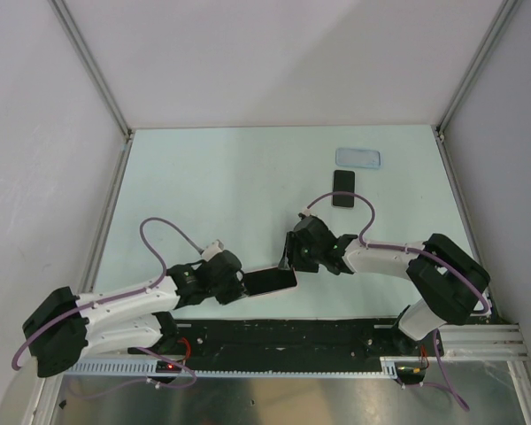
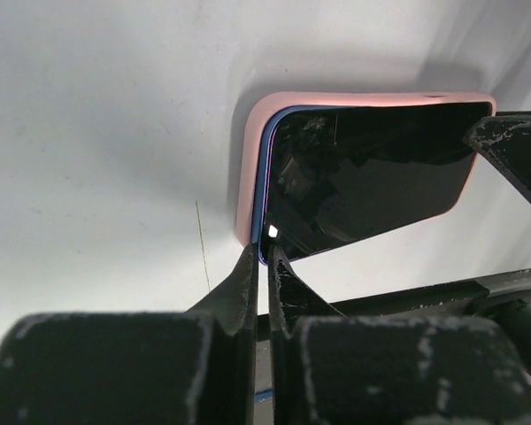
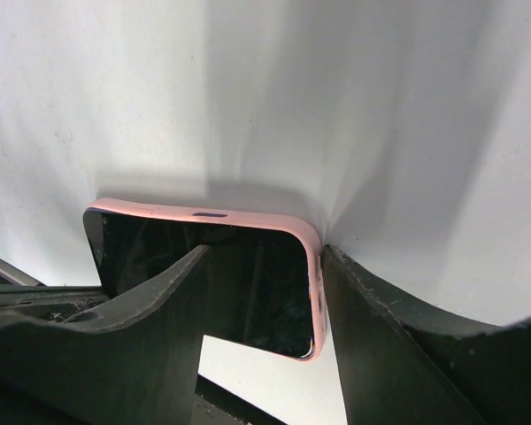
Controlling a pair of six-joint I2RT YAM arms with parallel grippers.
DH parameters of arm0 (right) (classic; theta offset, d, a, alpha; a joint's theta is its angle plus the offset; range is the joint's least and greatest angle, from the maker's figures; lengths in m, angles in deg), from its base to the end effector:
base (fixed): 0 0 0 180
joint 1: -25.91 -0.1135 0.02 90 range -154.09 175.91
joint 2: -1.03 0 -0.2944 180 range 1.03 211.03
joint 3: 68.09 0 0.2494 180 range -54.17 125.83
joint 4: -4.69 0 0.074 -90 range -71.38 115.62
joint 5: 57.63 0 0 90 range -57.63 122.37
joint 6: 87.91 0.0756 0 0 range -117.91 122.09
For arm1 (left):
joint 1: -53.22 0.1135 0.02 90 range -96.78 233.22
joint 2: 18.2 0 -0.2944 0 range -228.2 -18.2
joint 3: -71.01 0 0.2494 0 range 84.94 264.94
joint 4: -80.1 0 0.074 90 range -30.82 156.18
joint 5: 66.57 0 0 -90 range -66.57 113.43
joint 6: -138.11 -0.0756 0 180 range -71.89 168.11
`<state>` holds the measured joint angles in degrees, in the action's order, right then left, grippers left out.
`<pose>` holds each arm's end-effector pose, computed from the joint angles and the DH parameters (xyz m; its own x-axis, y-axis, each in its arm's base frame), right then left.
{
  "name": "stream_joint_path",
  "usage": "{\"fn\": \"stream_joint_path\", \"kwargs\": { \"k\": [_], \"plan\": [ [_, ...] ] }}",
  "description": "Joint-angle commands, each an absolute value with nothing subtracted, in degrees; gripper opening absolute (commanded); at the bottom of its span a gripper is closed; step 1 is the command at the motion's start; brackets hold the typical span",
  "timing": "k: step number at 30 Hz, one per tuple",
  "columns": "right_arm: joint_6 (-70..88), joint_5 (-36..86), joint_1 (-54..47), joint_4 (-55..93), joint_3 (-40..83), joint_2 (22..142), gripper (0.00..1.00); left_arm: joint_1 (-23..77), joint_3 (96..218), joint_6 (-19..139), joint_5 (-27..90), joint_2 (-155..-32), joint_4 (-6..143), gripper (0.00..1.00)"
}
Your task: Put the phone into the phone case
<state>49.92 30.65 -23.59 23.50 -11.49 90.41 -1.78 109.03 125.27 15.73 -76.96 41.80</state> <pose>0.2057 0.2444 0.1557 -0.9139 0.0706 -0.3997 -0.1412 0.8679 0.4763 0.1099 -0.1393 0.1492 -0.8622 -0.4531 -0.2263 -0.3079 0.8237 -0.4760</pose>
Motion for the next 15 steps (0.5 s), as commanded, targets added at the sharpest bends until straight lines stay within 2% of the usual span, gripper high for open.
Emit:
{"fn": "stream_joint_path", "kwargs": {
  "k": [1, 15],
  "plan": [
    [49.67, 31.94, -24.54, 25.65, -11.37, 92.27, 0.58, -2.41, 108.51, 126.63, 13.49, -79.55, 42.27, 0.01],
    [49.77, 35.26, -25.87, 27.07, -11.50, 91.61, 0.58, -2.48, 109.23, 122.68, 13.28, -90.54, 42.21, 0.00]
  ]
}}
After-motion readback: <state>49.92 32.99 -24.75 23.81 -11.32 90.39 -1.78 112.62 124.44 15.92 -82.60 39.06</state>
